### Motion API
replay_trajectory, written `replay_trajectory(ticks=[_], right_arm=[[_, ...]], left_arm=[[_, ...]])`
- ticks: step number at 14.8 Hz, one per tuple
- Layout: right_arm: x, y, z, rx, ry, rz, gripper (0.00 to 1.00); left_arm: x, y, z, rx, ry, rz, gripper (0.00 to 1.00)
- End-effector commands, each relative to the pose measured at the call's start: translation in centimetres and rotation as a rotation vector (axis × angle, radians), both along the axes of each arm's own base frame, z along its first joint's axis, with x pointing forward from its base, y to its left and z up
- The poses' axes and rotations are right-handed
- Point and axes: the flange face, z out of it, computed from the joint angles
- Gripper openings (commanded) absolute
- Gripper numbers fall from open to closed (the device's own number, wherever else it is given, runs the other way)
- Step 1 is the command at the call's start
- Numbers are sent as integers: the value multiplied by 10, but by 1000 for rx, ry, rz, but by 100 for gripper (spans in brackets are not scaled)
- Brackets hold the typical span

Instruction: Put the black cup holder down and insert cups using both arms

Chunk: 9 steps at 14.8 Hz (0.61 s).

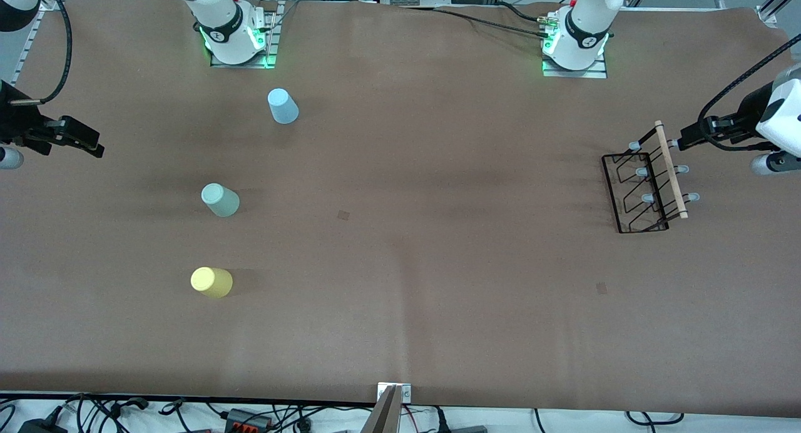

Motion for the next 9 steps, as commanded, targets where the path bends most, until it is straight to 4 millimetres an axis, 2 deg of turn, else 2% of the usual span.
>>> replay_trajectory(ticks=[1, 9], right_arm=[[-2, 1, 5, -12, 1, 19, 100], [-1, 1, 2, -13, 1, 18, 100]], left_arm=[[-4, 2, 2, -4, -8, 5, 100], [-4, 4, 2, -4, -10, 8, 100]])
